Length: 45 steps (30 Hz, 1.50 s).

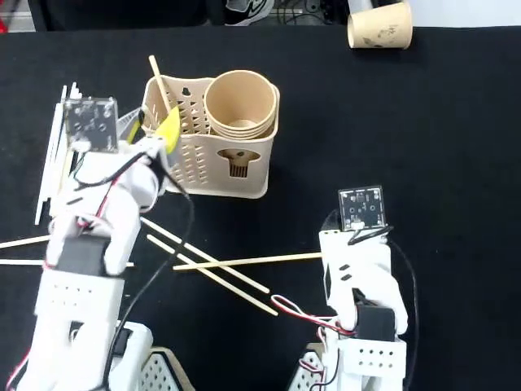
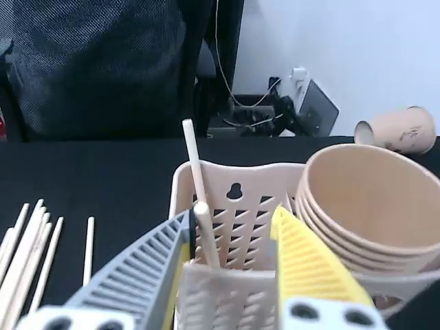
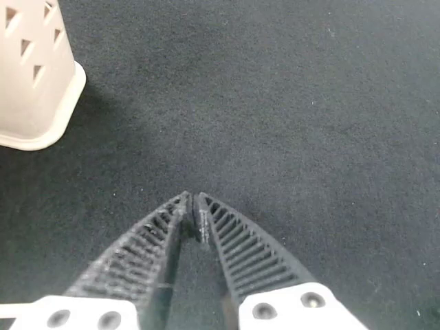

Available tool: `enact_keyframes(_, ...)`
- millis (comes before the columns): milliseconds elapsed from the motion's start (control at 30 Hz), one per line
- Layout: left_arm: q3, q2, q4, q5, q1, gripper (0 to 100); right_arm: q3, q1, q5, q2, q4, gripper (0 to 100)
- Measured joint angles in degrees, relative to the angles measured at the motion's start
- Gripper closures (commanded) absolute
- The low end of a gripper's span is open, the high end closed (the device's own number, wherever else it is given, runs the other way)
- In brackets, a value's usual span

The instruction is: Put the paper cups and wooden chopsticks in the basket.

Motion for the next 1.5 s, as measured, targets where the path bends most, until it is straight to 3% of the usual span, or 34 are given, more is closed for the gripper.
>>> enact_keyframes(233,-13.63,-2.64,21.54,-0.70,-8.97,80,0.00,0.00,0.00,0.00,0.00,98.2)
enact_keyframes(467,-31.82,8.62,43.34,-12.57,-20.84,80,0.00,0.00,0.00,0.00,0.00,98.2)
enact_keyframes(667,-37.54,26.11,44.84,-20.04,-30.77,80,0.00,0.00,0.00,0.00,0.00,98.2)
enact_keyframes(867,-48.53,49.14,45.10,-22.42,-36.57,80,0.00,0.00,0.00,0.00,0.00,98.2)
enact_keyframes(1200,-76.40,82.55,45.10,-25.05,-37.27,75,0.00,0.00,0.00,0.00,0.00,98.2)
enact_keyframes(1500,-107.96,112.09,52.13,-27.52,-37.27,75,0.00,0.00,0.00,0.00,0.00,98.2)
